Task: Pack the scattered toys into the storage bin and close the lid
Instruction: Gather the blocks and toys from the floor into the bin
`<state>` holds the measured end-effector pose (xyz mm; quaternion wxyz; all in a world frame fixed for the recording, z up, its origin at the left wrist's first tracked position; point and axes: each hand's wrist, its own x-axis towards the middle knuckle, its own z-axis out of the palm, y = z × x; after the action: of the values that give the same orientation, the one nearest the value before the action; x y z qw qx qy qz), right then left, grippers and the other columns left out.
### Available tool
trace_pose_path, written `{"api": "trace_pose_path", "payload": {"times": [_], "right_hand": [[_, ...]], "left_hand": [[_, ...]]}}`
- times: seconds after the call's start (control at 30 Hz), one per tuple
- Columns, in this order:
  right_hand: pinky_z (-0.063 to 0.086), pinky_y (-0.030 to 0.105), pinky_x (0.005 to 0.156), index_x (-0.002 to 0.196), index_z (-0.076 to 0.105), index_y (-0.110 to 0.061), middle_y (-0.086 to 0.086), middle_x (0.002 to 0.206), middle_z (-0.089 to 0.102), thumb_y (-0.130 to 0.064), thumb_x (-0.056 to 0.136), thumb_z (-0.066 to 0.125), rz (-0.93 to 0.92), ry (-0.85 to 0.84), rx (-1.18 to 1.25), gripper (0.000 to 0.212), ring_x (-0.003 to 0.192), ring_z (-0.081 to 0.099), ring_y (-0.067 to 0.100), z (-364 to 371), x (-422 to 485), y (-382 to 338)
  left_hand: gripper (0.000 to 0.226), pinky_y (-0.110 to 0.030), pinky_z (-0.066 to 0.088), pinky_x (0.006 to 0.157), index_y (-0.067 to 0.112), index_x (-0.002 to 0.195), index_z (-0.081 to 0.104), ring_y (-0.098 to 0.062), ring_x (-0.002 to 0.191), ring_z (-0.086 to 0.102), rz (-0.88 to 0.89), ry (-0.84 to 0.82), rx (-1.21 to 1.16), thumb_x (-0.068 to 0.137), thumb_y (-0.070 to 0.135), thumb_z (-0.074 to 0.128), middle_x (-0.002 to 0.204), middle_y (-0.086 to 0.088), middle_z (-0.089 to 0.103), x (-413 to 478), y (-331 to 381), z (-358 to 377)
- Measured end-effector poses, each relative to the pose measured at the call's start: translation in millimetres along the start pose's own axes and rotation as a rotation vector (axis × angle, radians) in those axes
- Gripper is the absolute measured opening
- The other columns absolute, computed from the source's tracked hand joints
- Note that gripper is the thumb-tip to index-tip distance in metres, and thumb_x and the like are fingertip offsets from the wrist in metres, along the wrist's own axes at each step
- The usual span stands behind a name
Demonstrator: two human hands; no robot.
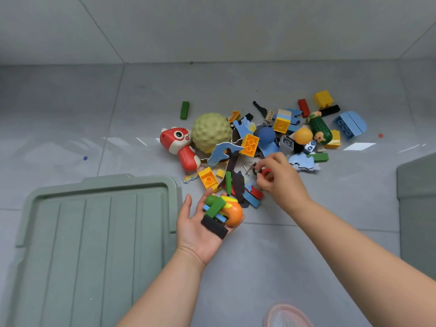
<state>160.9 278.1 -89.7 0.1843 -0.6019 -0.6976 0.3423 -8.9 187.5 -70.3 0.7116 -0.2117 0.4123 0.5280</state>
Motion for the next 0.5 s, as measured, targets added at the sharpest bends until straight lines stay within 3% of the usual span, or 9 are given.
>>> {"api": "trace_pose_path", "payload": {"times": [0.07, 0.13, 0.17, 0.27, 0.37, 0.5], "right_hand": [[0.046, 0.035, 0.087, 0.12, 0.056, -0.012, 0.008, 0.127, 0.044, -0.015, 0.08, 0.067, 0.003, -0.066, -0.064, 0.042, 0.095, 0.052, 0.022, -1, -4, 1], [0.039, 0.038, 0.099, 0.137, 0.04, -0.022, 0.006, 0.141, 0.034, -0.033, 0.078, 0.07, 0.019, -0.178, -0.235, 0.067, 0.127, 0.035, 0.029, -1, -5, 1], [0.039, 0.04, 0.099, 0.14, 0.033, -0.026, 0.004, 0.143, 0.033, -0.041, 0.078, 0.068, 0.03, -0.23, -0.335, 0.073, 0.131, 0.028, 0.032, 0, -5, -1], [0.046, 0.041, 0.086, 0.14, 0.025, -0.031, 0.002, 0.143, 0.03, -0.054, 0.078, 0.063, 0.068, -0.32, -0.531, 0.076, 0.124, 0.031, 0.036, 10, -8, -6], [0.048, 0.042, 0.081, 0.139, 0.021, -0.033, 0.004, 0.142, 0.026, -0.062, 0.075, 0.06, 0.146, -0.296, -0.558, 0.08, 0.117, 0.038, 0.038, 18, -14, -4], [0.049, 0.036, 0.073, 0.131, 0.034, -0.028, 0.009, 0.134, 0.032, -0.048, 0.083, 0.058, 0.15, -0.295, -0.503, 0.057, 0.1, 0.054, 0.036, 21, -25, -4]], "left_hand": [[0.046, -0.064, 0.036, 0.096, 0.017, 0.117, 0.058, -0.042, 0.122, 0.05, 0.012, -0.002, 0.003, 0.089, 0.05, 0.043, 0.13, -0.018, 0.057, 3, -2, 0], [0.046, -0.064, 0.034, 0.098, 0.018, 0.12, 0.057, -0.041, 0.122, 0.051, 0.018, -0.009, 0.008, 0.089, 0.05, 0.043, 0.131, -0.018, 0.057, 5, -4, 0], [0.048, -0.064, 0.034, 0.099, 0.019, 0.123, 0.056, -0.041, 0.122, 0.051, 0.019, -0.011, 0.006, 0.089, 0.05, 0.043, 0.13, -0.018, 0.058, 5, -4, -1], [0.05, -0.065, 0.032, 0.101, 0.018, 0.123, 0.057, -0.04, 0.121, 0.052, 0.015, -0.009, 0.004, 0.088, 0.051, 0.044, 0.125, -0.019, 0.061, 1, -4, -6], [0.051, -0.064, 0.028, 0.104, 0.019, 0.124, 0.059, -0.039, 0.122, 0.051, 0.005, 0.005, 0.016, 0.086, 0.052, 0.045, 0.125, -0.019, 0.061, -3, -1, -11], [0.053, -0.064, 0.027, 0.105, 0.019, 0.126, 0.058, -0.038, 0.121, 0.052, 0.002, 0.025, 0.038, 0.085, 0.052, 0.047, 0.127, -0.018, 0.059, -7, 3, -17]]}}
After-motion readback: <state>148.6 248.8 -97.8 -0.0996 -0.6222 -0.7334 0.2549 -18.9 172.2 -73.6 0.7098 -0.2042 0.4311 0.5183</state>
